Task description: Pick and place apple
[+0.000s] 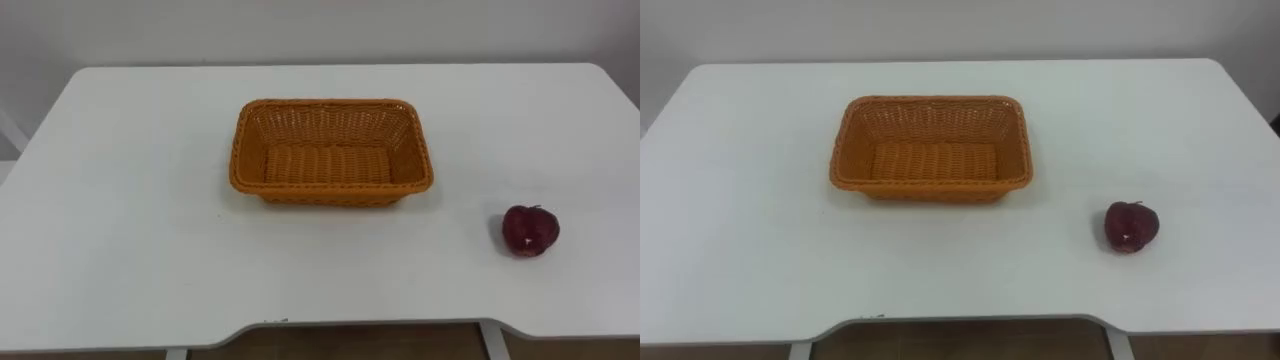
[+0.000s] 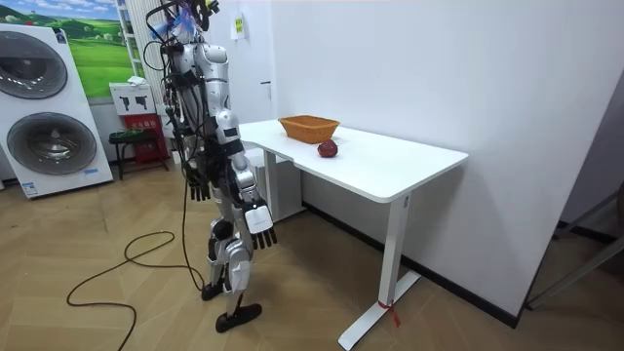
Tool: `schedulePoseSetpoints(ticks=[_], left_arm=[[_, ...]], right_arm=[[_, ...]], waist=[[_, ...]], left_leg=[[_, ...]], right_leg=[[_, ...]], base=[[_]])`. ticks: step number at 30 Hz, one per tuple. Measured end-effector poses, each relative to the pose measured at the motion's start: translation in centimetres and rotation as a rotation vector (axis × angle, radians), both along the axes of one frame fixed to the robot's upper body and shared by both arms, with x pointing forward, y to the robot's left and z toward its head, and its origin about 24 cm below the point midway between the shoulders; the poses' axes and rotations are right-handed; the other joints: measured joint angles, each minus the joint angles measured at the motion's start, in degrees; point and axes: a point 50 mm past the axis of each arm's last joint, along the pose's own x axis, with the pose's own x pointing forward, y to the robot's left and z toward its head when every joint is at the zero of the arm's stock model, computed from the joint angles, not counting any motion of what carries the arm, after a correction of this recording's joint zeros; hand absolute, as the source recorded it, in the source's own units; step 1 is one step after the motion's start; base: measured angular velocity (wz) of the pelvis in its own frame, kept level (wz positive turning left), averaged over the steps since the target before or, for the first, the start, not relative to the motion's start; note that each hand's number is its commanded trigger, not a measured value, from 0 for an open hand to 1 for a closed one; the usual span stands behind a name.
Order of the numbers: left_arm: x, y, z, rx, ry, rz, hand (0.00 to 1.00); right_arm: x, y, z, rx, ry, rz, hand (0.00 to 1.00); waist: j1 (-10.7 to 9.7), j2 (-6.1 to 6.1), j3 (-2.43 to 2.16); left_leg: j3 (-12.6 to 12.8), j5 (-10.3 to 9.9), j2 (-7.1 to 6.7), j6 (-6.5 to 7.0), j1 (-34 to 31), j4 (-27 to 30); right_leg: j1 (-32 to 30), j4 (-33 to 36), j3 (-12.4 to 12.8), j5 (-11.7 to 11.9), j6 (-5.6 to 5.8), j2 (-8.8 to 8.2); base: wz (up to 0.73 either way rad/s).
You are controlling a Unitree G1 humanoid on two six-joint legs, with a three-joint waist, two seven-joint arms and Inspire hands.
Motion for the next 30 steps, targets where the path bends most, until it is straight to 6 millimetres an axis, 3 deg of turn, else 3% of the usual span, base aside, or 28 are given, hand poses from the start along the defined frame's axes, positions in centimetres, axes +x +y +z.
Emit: schedulePoseSetpoints(ticks=[8,14,22,26,30], left_arm=[[0.1,0.0,0.0,0.018,-0.012,0.021,0.0],[-0.1,0.2,0.1,0.055,-0.026,0.069,0.0],[-2.1,1.5,0.6,0.146,-0.058,0.284,0.0],[-2.7,2.1,0.8,0.182,-0.066,0.322,0.0],[-3.1,3.0,1.3,0.21,-0.085,0.324,0.0]], right_arm=[[-0.2,0.3,-0.1,-0.014,-0.008,-0.101,0.0],[-1.3,0.0,0.0,-0.05,-0.028,-0.467,0.0],[-0.2,-3.4,1.2,-0.15,-0.185,-1.273,0.0],[1.1,-5.4,2.4,-0.256,-0.231,-1.404,0.0],[3.9,-7.9,4.9,-0.346,-0.347,-1.498,0.0]], waist=[[0.1,0.12,-0.14],[-0.3,0.29,0.07],[-3.2,0.03,0.01],[-3.4,-0.49,-0.14],[-4.3,-1.22,-0.17]], left_leg=[[0.2,0.0,0.07,0.0,0.2,-0.1],[0.3,-0.1,0.1,-0.01,2.1,-0.5],[0.5,-0.2,0.06,0.0,2.8,-0.6],[0.9,-0.3,-0.04,0.15,2.7,-0.4],[0.9,-0.4,-0.2,0.23,2.6,-0.6]], right_leg=[[0.2,0.1,0.1,0.0,0.0,0.05],[1.7,0.2,0.1,0.0,0.01,0.06],[2.4,0.2,0.5,-0.1,0.06,0.08],[2.2,0.3,0.8,-0.3,0.29,-0.08],[2.1,0.2,0.9,-0.4,0.43,-0.2]], base=[[0.0],[0.0],[-0.02],[-0.04],[0.01]])
